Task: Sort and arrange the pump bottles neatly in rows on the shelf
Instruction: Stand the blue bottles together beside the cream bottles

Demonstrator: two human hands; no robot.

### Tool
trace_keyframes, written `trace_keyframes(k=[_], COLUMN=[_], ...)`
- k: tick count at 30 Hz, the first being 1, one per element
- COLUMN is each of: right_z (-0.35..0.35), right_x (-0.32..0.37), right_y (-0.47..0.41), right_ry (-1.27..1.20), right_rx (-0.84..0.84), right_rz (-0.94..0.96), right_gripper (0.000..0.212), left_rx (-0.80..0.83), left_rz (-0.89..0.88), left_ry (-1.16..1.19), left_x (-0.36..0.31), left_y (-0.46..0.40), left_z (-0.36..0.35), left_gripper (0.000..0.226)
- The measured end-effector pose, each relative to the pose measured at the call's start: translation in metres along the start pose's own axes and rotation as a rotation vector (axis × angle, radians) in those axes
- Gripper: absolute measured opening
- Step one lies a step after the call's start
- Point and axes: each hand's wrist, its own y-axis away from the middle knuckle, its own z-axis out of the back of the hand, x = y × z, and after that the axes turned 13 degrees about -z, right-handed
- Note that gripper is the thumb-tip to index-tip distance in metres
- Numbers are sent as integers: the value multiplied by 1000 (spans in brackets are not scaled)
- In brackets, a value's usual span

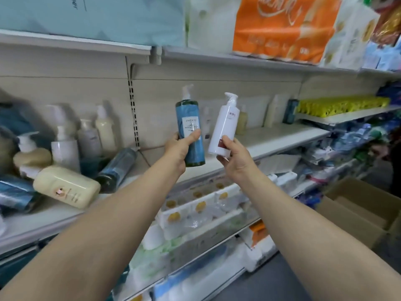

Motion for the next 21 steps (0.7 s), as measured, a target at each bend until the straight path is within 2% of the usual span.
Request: trace_keyframes(k=[6, 9, 13, 15, 21], right_z=[25, 39, 59, 67, 114], right_x=[29, 48, 69, 74, 80], right_y=[-73, -112, -157, -173, -224], right_ry=[0, 13, 7, -19, -94], right_rx=[-15, -19, -25, -41, -10], right_rz=[11, 7, -12, -19, -61], right_gripper=[12, 13, 18, 18, 39], left_rx=[16, 13, -12, 3, -25], left_rz=[-15, -6, 9, 3, 7], left_ry=[22, 38, -5, -22, -30], left_x=[35, 48, 65, 74, 115], left_y=[-72, -111, -153, -167, -193], left_z=[-43, -66, -93, -103, -141], left_gripper=[43, 57, 41, 41, 42])
